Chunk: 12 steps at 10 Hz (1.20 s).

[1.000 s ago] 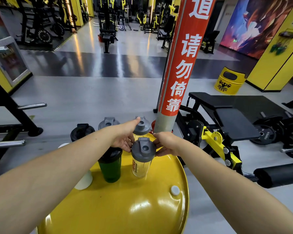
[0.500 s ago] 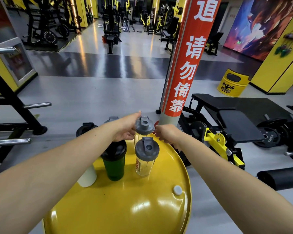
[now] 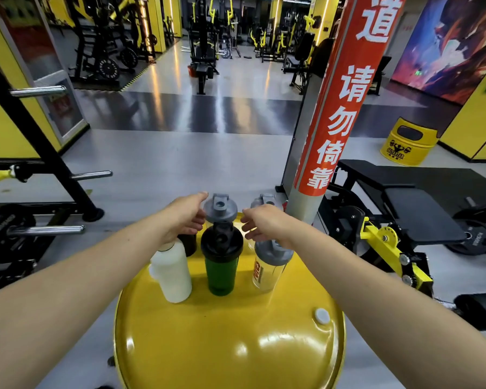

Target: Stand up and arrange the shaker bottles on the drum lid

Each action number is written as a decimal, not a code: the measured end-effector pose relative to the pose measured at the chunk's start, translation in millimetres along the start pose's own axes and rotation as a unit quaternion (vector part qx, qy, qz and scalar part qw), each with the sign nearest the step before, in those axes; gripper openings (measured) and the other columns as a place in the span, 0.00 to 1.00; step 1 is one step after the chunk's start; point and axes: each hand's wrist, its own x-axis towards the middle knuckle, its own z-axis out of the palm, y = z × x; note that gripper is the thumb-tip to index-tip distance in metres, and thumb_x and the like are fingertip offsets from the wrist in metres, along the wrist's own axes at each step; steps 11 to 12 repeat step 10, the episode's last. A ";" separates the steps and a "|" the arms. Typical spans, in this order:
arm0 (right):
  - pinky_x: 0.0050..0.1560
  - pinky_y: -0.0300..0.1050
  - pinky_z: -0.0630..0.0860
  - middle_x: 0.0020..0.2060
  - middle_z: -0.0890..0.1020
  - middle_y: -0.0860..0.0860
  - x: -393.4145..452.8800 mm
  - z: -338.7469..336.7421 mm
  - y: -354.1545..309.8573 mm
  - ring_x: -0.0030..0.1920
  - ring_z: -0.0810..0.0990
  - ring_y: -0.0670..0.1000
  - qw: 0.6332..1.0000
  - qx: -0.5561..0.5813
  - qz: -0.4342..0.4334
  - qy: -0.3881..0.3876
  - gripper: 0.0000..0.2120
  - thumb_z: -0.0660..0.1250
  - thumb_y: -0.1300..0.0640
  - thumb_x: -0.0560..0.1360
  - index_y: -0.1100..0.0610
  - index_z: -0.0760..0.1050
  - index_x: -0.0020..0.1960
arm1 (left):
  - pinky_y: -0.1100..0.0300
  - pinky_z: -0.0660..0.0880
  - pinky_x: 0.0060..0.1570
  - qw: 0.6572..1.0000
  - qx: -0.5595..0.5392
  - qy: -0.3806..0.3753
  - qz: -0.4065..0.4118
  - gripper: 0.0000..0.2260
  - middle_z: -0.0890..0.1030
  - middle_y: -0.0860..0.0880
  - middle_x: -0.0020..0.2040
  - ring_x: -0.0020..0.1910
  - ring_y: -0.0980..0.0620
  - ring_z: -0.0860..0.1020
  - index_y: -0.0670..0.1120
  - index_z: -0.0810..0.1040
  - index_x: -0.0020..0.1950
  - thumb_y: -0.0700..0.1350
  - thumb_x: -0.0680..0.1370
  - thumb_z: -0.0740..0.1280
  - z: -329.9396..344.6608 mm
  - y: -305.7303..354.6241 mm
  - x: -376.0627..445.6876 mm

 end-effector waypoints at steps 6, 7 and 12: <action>0.63 0.58 0.78 0.65 0.77 0.62 -9.1 26.3 2.6 0.60 0.81 0.62 0.999 -0.036 0.017 0.015 0.17 0.52 0.55 0.86 0.63 0.73 0.65 | 0.45 0.76 0.62 0.994 0.010 -0.097 -0.046 0.39 0.71 0.32 0.71 0.67 0.34 0.74 0.38 0.62 0.77 0.68 0.79 0.54 1.6 -7.9 -23.0; 0.64 0.57 0.78 0.65 0.77 0.61 -7.4 26.4 3.2 0.60 0.81 0.62 0.999 -0.014 0.024 0.021 0.17 0.52 0.53 0.85 0.62 0.73 0.64 | 0.44 0.75 0.64 0.994 0.009 -0.097 -0.044 0.39 0.71 0.33 0.71 0.67 0.34 0.74 0.38 0.61 0.78 0.68 0.79 0.54 2.4 -8.3 -23.6; 0.68 0.63 0.72 0.65 0.75 0.69 -6.0 30.4 6.0 0.65 0.75 0.69 0.998 0.026 0.024 0.046 0.20 0.54 0.56 0.83 0.69 0.73 0.65 | 0.45 0.72 0.68 0.998 0.016 -0.065 -0.011 0.36 0.69 0.39 0.74 0.70 0.39 0.72 0.42 0.62 0.79 0.66 0.79 0.57 2.7 -8.0 -24.2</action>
